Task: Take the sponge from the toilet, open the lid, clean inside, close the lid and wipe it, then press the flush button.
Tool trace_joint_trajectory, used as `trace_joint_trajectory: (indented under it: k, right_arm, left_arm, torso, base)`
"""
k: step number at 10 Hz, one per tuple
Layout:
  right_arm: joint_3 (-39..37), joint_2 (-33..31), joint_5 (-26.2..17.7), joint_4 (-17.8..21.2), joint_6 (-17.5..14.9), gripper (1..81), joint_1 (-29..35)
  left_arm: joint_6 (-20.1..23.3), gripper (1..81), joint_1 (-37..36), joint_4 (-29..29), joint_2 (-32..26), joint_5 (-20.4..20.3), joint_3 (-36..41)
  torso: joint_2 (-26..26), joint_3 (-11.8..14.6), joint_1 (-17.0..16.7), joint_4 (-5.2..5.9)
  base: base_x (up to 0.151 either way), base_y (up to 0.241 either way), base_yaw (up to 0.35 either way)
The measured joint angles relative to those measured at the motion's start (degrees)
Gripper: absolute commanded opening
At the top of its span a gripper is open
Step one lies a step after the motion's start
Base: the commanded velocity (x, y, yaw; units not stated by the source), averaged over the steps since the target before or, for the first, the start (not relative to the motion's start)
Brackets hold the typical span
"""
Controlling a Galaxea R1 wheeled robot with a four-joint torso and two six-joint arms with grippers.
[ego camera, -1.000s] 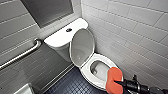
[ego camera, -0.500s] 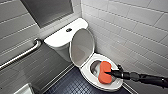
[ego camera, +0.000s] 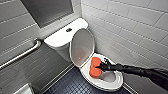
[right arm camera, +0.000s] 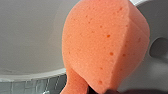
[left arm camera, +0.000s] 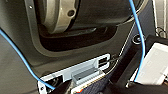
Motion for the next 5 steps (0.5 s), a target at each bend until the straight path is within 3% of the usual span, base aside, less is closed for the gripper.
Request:
trace_joint_trajectory:
  k: [2,3,5]
  right_arm:
    - [-5.95,4.79,-1.05,0.02,2.84,1.0,0.88]
    - [-8.85,6.69,-1.13,0.13,5.85,1.0,1.15]
    - [-12.57,10.53,-0.24,0.63,15.06,1.0,1.29]
  left_arm:
    - [-0.04,81.1,0.00,0.00,0.00,0.00,0.00]
    - [-0.02,81.1,0.00,0.00,0.00,0.00,0.00]
    - [-0.04,81.1,0.00,0.00,0.00,0.00,0.00]
  torso:
    - [0.00,0.00,0.00,0.00]
    - [0.00,0.00,0.00,0.00]
    - [0.00,0.00,0.00,0.00]
  base:
    - [0.000,0.000,0.000]
    - [0.000,0.000,0.000]
    - [0.000,0.000,0.000]
